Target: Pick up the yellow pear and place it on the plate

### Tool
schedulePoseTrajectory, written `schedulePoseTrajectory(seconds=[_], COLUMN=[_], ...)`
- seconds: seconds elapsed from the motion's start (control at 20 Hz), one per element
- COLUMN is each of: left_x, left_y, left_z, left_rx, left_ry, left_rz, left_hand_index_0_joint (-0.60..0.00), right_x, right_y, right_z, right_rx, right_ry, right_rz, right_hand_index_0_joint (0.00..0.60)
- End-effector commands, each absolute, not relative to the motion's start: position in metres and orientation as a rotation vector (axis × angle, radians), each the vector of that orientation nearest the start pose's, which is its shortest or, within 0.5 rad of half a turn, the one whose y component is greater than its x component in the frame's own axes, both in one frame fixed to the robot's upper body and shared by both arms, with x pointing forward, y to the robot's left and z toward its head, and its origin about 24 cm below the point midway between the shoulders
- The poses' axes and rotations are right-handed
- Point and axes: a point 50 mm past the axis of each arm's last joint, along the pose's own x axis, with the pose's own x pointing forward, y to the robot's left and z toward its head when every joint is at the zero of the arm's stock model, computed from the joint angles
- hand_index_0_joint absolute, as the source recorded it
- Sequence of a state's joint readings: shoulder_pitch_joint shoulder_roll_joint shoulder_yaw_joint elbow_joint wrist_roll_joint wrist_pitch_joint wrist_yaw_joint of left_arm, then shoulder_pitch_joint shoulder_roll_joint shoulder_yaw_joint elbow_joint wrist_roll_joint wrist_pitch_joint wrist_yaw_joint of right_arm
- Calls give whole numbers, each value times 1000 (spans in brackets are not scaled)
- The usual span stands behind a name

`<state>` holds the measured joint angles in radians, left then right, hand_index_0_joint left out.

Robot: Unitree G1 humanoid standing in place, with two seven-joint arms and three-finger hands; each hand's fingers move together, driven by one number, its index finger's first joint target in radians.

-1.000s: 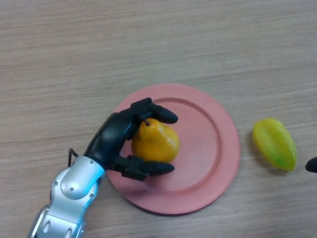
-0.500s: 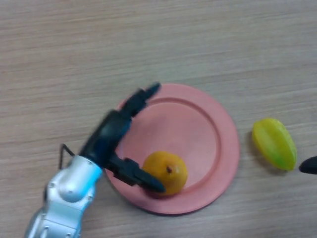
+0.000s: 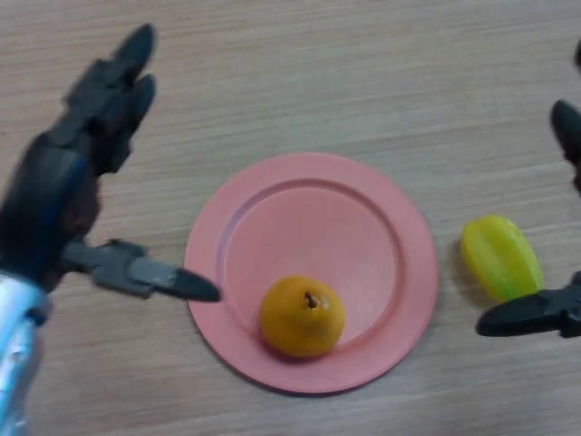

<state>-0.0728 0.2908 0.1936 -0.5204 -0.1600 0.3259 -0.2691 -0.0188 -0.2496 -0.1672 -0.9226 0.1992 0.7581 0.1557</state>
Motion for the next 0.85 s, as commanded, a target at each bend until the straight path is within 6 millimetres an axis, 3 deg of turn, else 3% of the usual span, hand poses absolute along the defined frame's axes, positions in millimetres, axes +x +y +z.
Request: schedulePoseTrajectory(seconds=[0.05, 0.2, 0.45, 0.85], left_x=[226, 215, 209, 203], left_y=[214, 224, 225, 233], left_z=[201, 215, 210, 222], left_rx=[198, 191, 179, 201], left_ry=[-459, -501, -457, -507], left_rz=[-134, -81, -76, -60], left_hand_index_0_joint=[0, 0, 0, 0], right_x=[197, 194, 198, 201], right_y=[-171, -169, -169, -165], right_z=[205, 205, 202, 198], right_rx=[-188, -172, -194, -233], right_ry=[-374, -372, -378, -346], right_rz=[184, 232, 232, 246], right_hand_index_0_joint=[0, 0, 0, 0])
